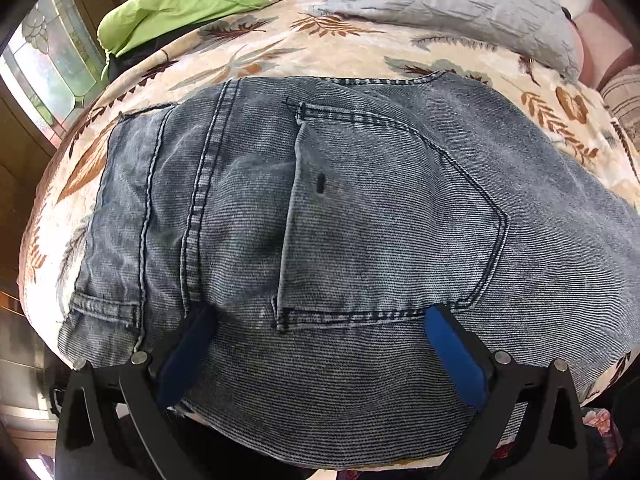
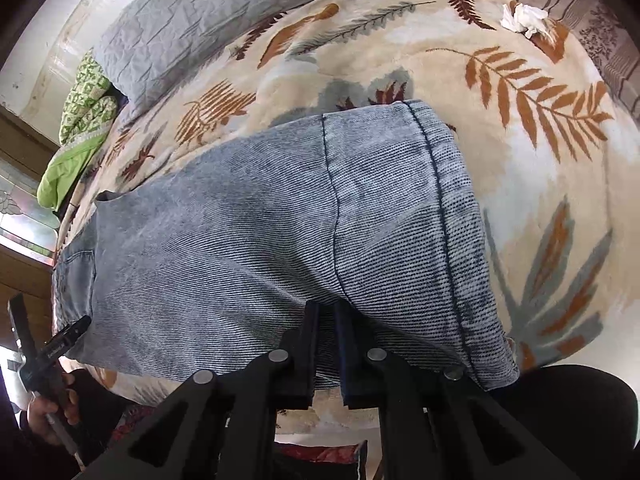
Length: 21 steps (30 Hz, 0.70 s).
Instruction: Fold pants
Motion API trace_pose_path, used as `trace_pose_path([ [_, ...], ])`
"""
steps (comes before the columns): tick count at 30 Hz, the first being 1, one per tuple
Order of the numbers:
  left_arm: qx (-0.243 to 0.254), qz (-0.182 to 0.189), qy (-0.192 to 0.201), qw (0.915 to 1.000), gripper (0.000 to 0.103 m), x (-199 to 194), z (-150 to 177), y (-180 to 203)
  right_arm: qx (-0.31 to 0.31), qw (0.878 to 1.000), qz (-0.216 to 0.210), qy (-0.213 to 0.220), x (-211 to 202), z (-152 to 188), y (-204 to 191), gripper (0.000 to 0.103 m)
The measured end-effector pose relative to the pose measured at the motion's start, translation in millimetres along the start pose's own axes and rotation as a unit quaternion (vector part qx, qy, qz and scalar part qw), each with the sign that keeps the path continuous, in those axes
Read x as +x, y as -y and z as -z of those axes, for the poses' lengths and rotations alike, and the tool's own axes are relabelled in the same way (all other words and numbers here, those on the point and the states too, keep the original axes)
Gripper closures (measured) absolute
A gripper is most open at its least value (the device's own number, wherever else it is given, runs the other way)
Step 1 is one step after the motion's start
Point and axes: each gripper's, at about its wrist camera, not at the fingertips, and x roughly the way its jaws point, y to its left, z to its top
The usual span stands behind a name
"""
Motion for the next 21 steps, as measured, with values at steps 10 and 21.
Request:
trace_pose_path([
  [10, 0.014, -0.007, 0.007, 0.9999, 0.000, -7, 1, 6, -0.020, 1.000, 0.016, 0.007, -1, 3, -4, 0.092],
  [21, -0.035, -0.046, 0.052, 0.9970, 0.000, -32, -8, -23, -0.116, 0.993, 0.027, 0.023, -22, -5, -77, 0.089],
])
